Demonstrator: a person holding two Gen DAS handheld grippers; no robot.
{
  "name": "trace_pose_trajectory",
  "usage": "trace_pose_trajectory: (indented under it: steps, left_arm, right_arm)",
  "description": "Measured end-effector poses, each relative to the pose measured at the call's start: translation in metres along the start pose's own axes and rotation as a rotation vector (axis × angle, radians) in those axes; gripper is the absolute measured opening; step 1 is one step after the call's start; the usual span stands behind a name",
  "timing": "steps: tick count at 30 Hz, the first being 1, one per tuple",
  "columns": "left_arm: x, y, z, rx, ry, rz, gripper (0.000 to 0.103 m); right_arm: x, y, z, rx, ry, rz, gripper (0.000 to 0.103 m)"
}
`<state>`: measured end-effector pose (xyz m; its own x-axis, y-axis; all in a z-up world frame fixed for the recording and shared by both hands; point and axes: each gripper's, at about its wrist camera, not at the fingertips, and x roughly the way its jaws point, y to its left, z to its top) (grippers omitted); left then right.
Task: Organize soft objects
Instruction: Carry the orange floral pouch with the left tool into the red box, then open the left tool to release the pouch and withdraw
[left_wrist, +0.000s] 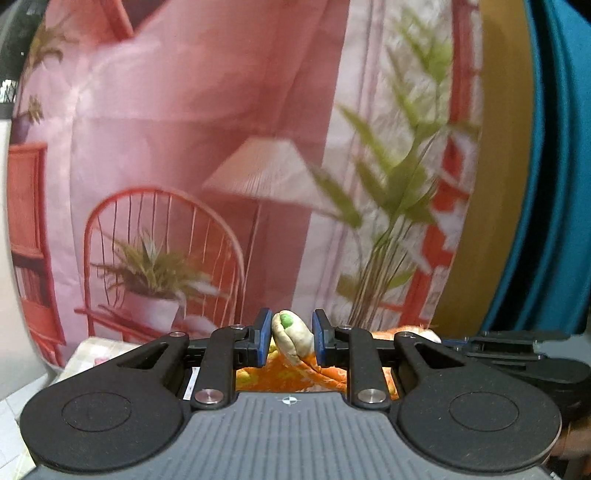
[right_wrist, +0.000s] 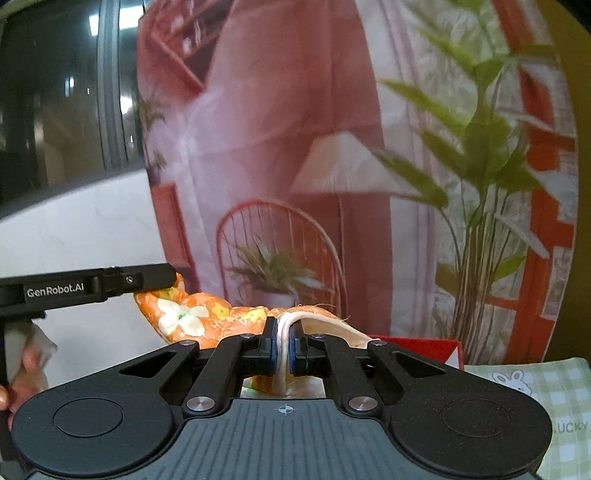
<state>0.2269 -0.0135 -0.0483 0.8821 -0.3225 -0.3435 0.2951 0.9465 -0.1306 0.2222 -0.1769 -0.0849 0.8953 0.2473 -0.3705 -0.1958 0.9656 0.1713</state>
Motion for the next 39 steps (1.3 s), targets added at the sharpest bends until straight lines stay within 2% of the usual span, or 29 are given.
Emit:
trace_pose_trajectory:
  steps: [6,10,17,22,25,27,29,30,31,33,37,39]
  left_arm:
    - [0.067,0.026,-0.026,-0.065,0.122,0.015,0.025]
    - [0.108,0.034,-0.041,-0.052,0.190,0.013,0.025]
    - [0.149,0.050,-0.059,-0.070,0.298,-0.005,0.025]
    - [0.155,0.044,-0.063,-0.061,0.394,-0.053,0.026]
    - [0.156,0.042,-0.065,-0.102,0.449,-0.100,0.029]
    - [0.155,0.041,-0.068,-0.142,0.480,-0.140,0.033]
    - [0.154,0.035,-0.072,-0.147,0.516,-0.147,0.038]
    - [0.152,0.031,-0.074,-0.128,0.520,-0.141,0.043]
    - [0.150,0.027,-0.075,-0.107,0.518,-0.126,0.045]
    - [0.144,0.025,-0.075,-0.092,0.499,-0.087,0.055]
    - [0.131,0.027,-0.068,-0.080,0.451,-0.001,0.060]
    - [0.121,0.027,-0.064,-0.066,0.416,0.048,0.066]
  right_arm:
    - [0.075,-0.028,-0.008,-0.002,0.117,-0.015,0.006]
    - [0.120,-0.048,-0.017,-0.017,0.185,-0.037,0.006]
    - [0.182,-0.084,-0.033,0.018,0.358,-0.053,0.006]
    - [0.195,-0.094,-0.038,0.068,0.463,-0.050,0.006]
    - [0.198,-0.098,-0.041,0.078,0.508,-0.099,0.009]
    - [0.198,-0.098,-0.040,0.071,0.506,-0.169,0.023]
    - [0.194,-0.099,-0.040,0.088,0.506,-0.218,0.034]
    - [0.190,-0.100,-0.040,0.094,0.505,-0.229,0.042]
    - [0.186,-0.101,-0.039,0.095,0.499,-0.232,0.044]
    - [0.176,-0.098,-0.036,0.086,0.487,-0.231,0.044]
    - [0.157,-0.092,-0.031,0.072,0.471,-0.231,0.044]
    - [0.148,-0.087,-0.029,0.059,0.463,-0.230,0.051]
